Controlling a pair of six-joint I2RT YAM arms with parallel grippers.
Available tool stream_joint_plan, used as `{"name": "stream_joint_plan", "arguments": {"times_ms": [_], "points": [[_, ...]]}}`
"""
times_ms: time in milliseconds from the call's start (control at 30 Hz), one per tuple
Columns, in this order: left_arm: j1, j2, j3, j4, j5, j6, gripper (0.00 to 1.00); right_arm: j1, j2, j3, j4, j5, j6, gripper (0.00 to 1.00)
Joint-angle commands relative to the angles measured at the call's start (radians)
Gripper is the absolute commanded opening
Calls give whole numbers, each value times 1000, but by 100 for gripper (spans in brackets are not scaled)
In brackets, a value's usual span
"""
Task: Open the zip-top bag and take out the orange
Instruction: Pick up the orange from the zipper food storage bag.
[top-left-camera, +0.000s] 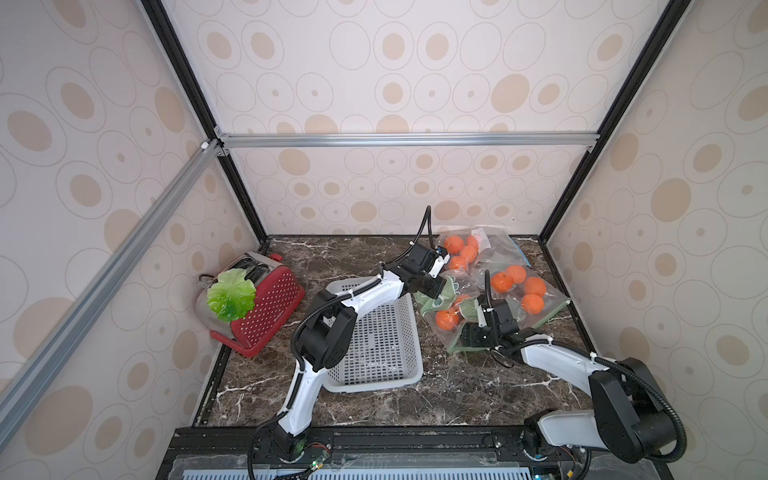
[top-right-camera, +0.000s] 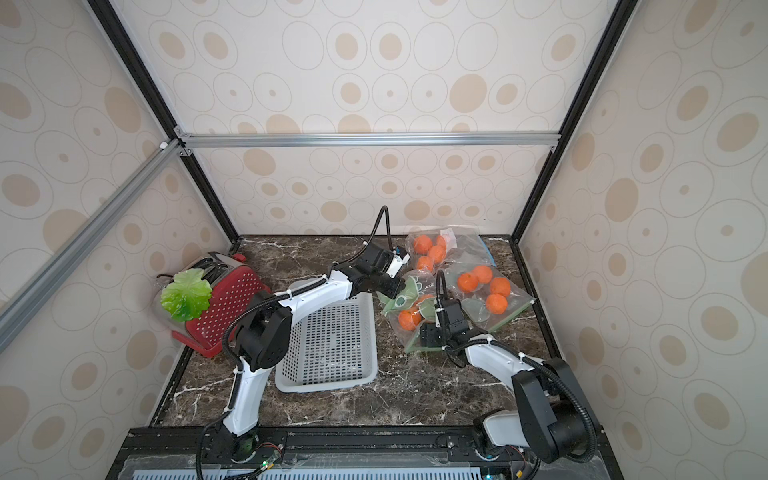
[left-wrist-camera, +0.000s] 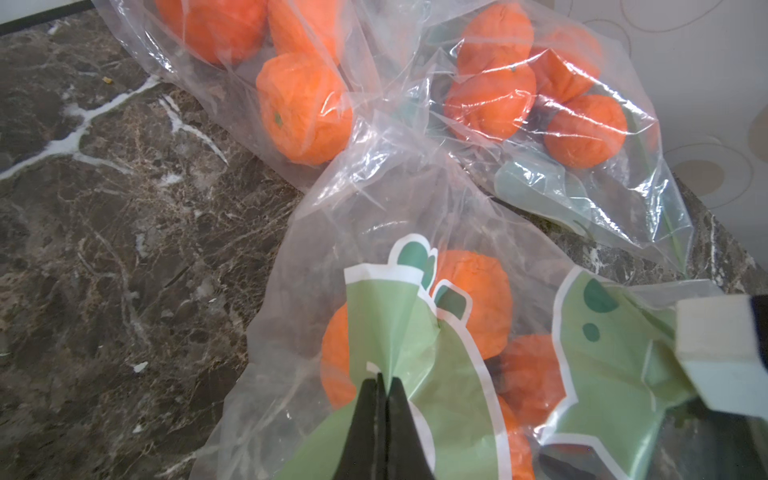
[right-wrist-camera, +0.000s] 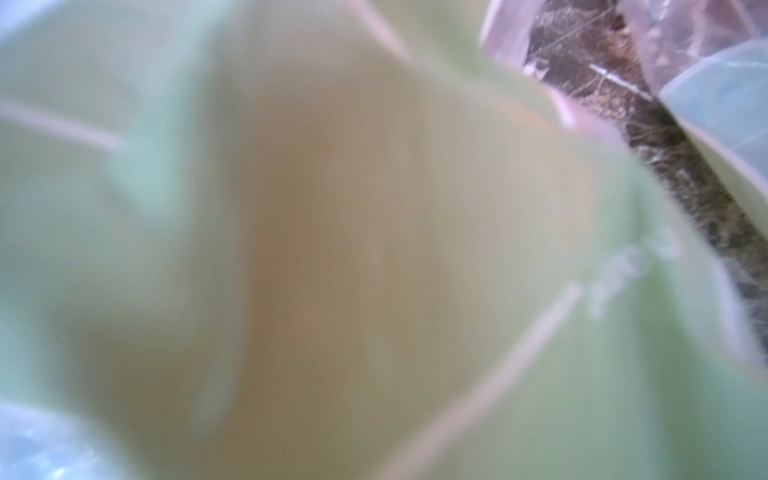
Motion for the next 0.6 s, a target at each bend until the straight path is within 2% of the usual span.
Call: {"name": "stream_joint_plan", "arguments": {"times_ms": [0,200,267,400,567], "points": [[6,13,10,-4,1,5,0,1,21,12,34,26,18,79],[6,15,13,-13,-4,8,0,1,29,-6,87,-5,28,68],[7,17,14,-21,-13,13,0,1,1,2,52,-21,24,64],[15,15,14,-26,-30,9,0,1,-106,6,-56,-34,13,57],[24,8,10,-11,-69,-8,0,2,-277,-32,-178,-84,24,53]]}}
